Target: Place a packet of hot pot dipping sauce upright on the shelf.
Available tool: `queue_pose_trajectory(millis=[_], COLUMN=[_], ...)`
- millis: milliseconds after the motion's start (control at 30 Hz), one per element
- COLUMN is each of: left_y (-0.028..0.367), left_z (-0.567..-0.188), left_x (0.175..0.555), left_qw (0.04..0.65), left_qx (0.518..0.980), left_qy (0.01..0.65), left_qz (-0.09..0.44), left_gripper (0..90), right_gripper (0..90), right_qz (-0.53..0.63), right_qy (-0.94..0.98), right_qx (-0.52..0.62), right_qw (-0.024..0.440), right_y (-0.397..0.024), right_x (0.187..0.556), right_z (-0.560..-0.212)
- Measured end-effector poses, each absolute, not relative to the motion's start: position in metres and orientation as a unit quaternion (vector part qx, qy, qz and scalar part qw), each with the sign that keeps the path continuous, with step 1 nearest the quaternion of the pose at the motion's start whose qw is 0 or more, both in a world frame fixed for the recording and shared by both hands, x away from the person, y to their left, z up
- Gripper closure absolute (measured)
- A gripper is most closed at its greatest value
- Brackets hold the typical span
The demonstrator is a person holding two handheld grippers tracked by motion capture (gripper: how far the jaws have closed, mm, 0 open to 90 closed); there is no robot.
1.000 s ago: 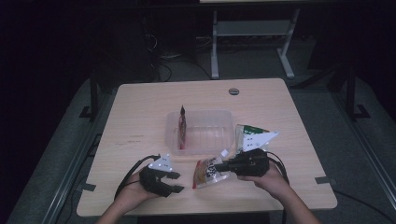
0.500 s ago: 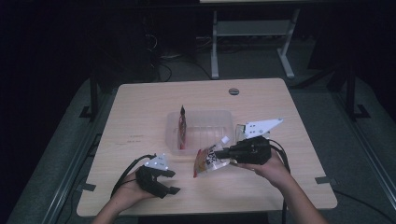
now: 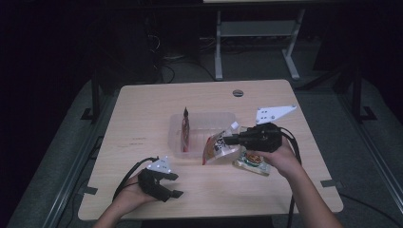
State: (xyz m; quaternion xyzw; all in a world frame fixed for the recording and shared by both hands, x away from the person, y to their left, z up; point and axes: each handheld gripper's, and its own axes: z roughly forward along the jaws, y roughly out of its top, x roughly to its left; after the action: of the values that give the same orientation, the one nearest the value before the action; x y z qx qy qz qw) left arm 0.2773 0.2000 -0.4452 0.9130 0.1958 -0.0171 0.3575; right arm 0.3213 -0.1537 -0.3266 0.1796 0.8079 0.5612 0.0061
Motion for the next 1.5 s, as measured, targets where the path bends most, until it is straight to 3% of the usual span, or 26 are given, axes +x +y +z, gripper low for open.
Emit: queue_pose_trajectory(millis=[967, 1500], left_y=[0.199, 0.2], left_z=[-0.448, -0.448], left_x=[0.279, 0.279], left_qw=[0.346, 0.345], left_qx=[0.918, 0.918], left_qy=[0.19, 0.192], left_qz=[-0.021, -0.021], left_gripper=[32.6, 32.6], right_gripper=[90.0, 90.0], right_qz=[0.525, 0.505], right_qy=[0.815, 0.825], right_qx=[0.244, 0.25], right_qw=[0.032, 0.036], right_y=[-0.183, -0.183], right_x=[0.383, 0.389], right_z=[-0.318, -0.323])
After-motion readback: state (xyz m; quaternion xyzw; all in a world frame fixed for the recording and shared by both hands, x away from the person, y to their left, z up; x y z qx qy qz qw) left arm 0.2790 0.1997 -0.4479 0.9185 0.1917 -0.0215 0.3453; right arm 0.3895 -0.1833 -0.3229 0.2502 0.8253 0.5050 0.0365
